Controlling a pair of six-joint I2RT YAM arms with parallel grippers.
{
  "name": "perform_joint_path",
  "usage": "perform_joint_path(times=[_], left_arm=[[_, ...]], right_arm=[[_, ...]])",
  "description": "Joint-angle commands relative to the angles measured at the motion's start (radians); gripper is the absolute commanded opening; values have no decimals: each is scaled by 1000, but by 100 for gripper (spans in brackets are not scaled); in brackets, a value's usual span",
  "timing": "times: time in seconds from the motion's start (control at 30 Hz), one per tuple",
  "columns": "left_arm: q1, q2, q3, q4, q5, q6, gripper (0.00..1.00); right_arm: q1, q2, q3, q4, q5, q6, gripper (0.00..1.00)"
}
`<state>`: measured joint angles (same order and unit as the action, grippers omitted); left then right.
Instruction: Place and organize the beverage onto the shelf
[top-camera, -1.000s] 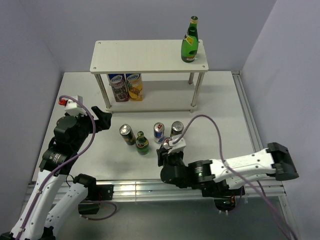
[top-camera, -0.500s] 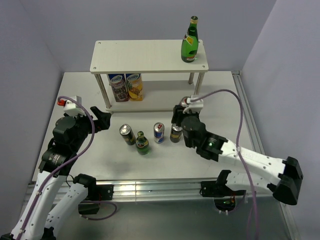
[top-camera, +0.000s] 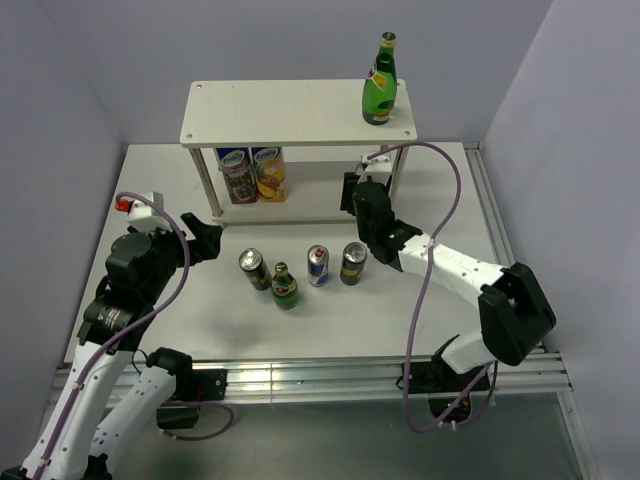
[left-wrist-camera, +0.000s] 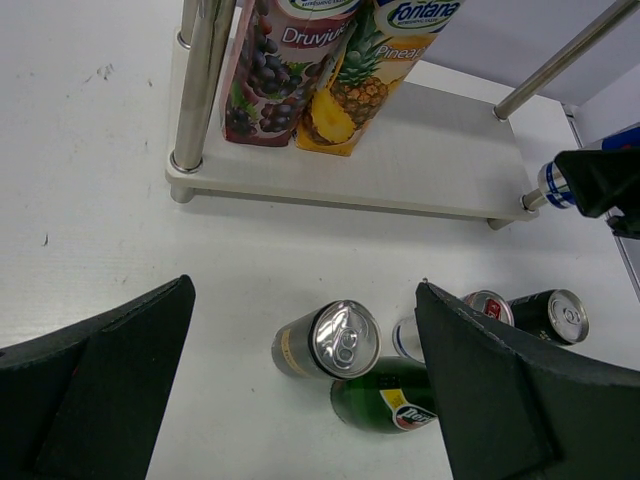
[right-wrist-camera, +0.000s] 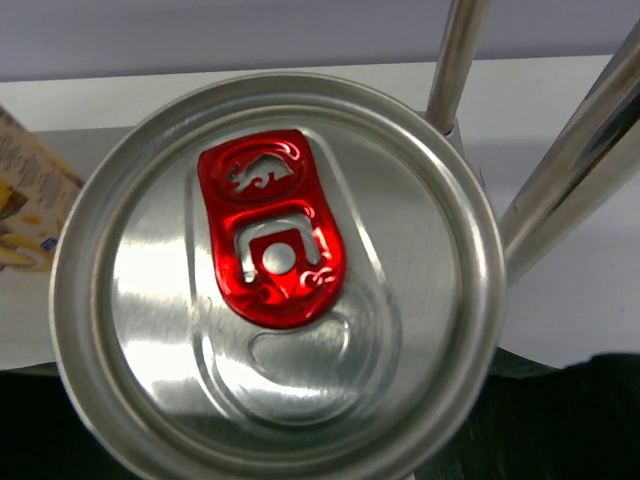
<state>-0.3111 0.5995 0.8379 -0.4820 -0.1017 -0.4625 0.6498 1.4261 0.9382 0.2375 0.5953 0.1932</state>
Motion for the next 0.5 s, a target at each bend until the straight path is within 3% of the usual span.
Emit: perform_joint_path(times=[0.0, 0.47], left_arm=[[4, -6, 0, 37, 13, 19, 99], [4, -3, -2, 40, 31, 19, 99]], right_arm=[[-36, 42, 79, 155, -25, 37, 0], [-61, 313, 165, 252, 57, 63, 0]])
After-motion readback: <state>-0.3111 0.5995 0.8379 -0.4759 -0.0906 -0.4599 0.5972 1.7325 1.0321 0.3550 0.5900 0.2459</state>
